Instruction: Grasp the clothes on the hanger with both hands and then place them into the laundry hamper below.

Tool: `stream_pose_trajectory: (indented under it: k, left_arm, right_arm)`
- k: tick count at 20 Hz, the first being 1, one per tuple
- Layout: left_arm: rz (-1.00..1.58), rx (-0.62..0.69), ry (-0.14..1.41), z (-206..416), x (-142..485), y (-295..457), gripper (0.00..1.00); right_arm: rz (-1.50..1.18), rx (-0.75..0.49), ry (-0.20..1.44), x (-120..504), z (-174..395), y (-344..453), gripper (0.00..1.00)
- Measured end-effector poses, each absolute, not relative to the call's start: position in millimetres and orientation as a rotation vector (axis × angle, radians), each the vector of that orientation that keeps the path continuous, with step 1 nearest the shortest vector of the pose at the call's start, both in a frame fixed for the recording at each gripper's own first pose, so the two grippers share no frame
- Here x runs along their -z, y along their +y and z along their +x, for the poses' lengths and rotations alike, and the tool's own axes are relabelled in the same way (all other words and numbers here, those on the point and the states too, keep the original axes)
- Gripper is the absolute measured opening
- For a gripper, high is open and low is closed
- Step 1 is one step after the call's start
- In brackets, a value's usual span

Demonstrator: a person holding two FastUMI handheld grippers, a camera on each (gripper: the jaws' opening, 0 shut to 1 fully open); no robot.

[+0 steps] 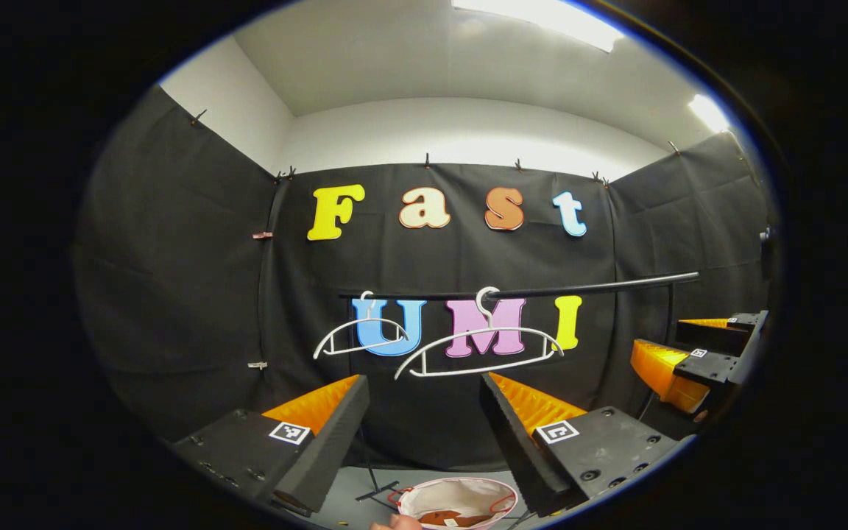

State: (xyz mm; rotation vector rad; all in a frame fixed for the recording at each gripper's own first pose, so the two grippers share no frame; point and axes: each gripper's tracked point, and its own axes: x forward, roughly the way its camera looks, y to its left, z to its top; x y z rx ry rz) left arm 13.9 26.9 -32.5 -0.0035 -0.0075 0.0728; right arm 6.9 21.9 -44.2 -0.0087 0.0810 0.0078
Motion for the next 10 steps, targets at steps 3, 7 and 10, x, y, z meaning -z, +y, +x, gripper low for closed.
stream_pose_trajectory:
  k: [3,7,10]
  left_arm:
    - [-0.004,-0.071,-0.006,15.6,32.0,25.4,0.95]
    - [-0.005,-0.071,-0.004,16.8,32.8,23.1,0.95]
    - [-0.004,-0.073,-0.004,18.8,33.2,22.7,0.95]
  right_arm:
    - [-0.009,-0.008,0.081,44.9,8.4,20.2,0.98]
    - [-0.009,-0.01,0.084,46.2,9.6,19.8,0.98]
    - [-0.004,-0.008,0.084,47.2,11.2,18.1,0.98]
